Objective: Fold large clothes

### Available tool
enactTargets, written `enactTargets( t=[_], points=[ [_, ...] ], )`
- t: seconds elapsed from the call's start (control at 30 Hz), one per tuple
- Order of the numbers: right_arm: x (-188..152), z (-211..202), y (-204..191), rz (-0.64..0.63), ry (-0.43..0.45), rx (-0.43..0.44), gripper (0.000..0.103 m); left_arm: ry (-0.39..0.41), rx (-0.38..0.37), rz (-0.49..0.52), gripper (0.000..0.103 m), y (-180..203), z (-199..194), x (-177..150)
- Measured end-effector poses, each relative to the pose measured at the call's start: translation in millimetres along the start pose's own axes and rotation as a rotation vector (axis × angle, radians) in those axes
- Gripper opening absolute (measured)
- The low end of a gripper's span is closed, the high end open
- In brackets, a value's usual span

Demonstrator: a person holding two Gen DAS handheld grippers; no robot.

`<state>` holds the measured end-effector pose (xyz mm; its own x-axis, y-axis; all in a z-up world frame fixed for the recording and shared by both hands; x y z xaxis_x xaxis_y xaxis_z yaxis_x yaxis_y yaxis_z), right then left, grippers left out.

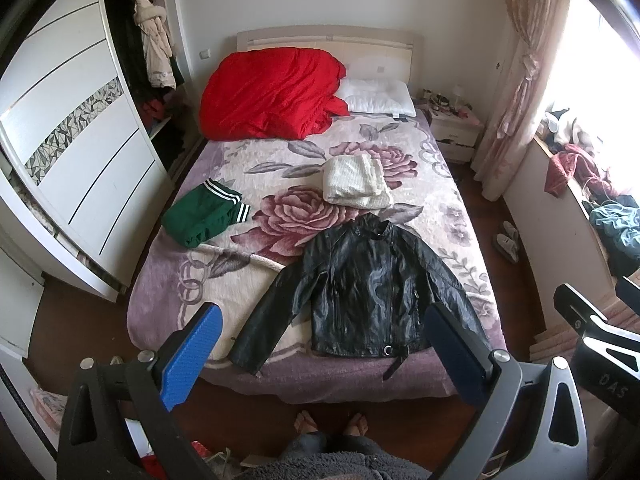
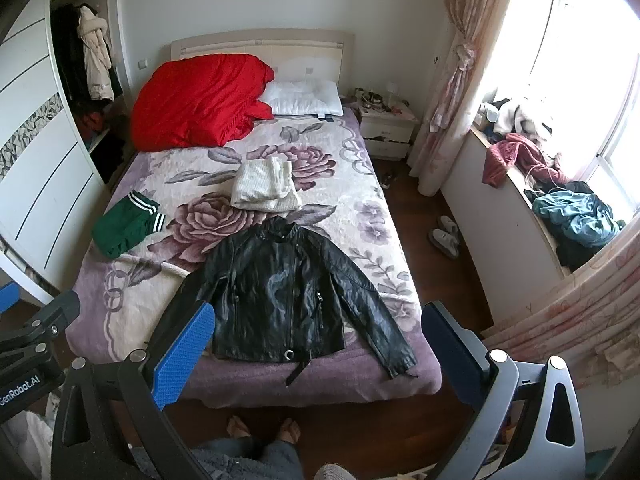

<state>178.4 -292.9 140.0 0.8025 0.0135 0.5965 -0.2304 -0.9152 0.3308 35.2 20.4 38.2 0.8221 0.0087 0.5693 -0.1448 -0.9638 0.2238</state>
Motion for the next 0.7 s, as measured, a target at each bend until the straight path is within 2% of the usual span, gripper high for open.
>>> enactTargets(
  t=[0.7],
  points=[
    [5.6, -9.5, -0.5, 0.000, 0.013, 0.003, 0.103, 0.021, -0.001, 0.011, 0.103, 2.4, -4.4, -7.6]
  ],
)
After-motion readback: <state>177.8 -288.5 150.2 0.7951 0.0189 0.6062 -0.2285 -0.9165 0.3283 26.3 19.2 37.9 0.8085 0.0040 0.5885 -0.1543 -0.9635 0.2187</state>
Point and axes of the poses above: each gripper's, at about its wrist camera, not at the fingertips, and z roughly the way its jaws point, y to its right, x to its top, the point moved 1 cm from there along z, roughly the way its jaws point, and after that the axes turned 15 degrees about -x, right-handed, at the moved point
